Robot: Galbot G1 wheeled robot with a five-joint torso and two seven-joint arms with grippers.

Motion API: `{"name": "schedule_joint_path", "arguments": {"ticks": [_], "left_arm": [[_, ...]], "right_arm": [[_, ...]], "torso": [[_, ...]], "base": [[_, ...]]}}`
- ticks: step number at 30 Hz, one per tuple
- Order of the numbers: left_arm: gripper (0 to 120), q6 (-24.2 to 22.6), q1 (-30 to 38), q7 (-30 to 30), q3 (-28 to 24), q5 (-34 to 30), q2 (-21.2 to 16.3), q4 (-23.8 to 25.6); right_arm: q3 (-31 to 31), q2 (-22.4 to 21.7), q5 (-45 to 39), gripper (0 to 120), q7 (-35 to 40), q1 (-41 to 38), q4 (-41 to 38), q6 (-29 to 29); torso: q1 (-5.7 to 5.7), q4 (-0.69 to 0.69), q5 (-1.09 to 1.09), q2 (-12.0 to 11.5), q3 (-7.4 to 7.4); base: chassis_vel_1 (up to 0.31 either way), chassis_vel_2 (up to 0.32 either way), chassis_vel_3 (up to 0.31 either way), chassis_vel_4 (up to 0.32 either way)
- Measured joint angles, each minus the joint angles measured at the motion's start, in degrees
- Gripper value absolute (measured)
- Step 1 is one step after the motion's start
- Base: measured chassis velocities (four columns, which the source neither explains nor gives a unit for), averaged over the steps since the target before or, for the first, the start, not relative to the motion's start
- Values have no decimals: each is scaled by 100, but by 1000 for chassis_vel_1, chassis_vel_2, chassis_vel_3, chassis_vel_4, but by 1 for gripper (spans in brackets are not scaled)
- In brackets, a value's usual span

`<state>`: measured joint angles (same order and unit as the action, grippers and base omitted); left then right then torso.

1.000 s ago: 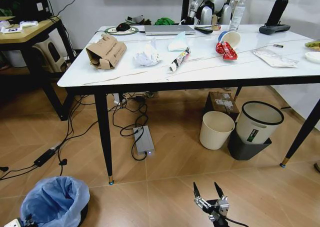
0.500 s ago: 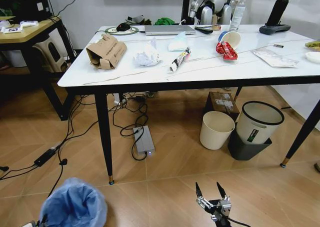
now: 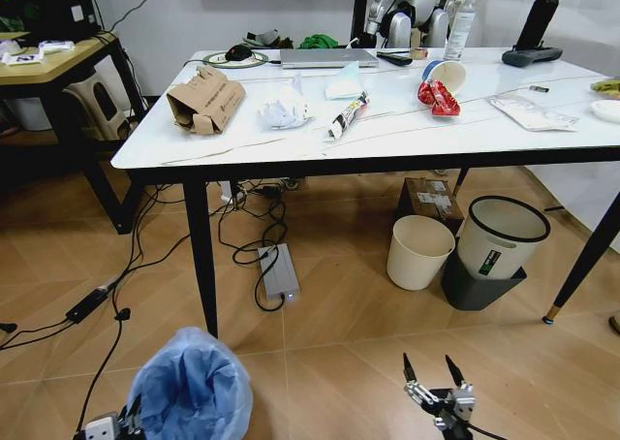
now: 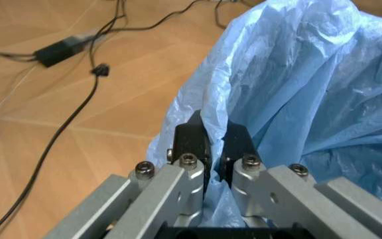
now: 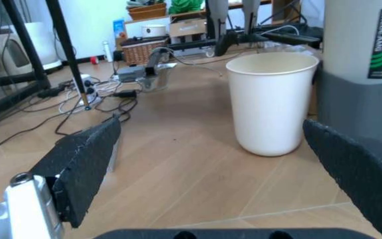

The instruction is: Pick up the trash bin and place the trash from the table into it.

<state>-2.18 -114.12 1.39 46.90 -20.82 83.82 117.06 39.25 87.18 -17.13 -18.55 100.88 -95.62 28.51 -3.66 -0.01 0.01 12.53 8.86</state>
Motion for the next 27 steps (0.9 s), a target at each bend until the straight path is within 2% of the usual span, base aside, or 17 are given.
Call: {"name": "schedule_joint_path", "arguments": {"ticks": [6,9,16,19,22,27], "left_arm": [[0,0,30,-33,-226,6,-125,137],[0,-14,-86,-38,-434,-41,-525,347],[0,6,-304,-15,-544,-154,-1046,634],[0,-33,-407,0,-558,-258,-1434,827],[0,-95,-433,5,-580,-336,-1678,988],[0,-130,-411,15,-749,-267,-1838,1061]], "right_arm": [[75,2,-6,100,-2,43,10,-2],[115,4,23,100,-4,64,125,-1],[137,38,76,100,-5,72,189,-16],[144,100,123,100,-6,88,190,-25],[167,199,158,100,-6,78,191,-25],[214,313,162,100,-6,66,194,-17]], "torso": [[0,1,-1,0,0],[0,0,-1,0,0],[0,1,-1,0,0],[0,0,-1,0,0],[0,0,-1,0,0],[0,0,-2,0,0]], "base": [[0,0,0,0],[0,0,0,0],[0,0,0,0],[0,0,0,0],[0,0,0,0],[0,0,0,0]]}}
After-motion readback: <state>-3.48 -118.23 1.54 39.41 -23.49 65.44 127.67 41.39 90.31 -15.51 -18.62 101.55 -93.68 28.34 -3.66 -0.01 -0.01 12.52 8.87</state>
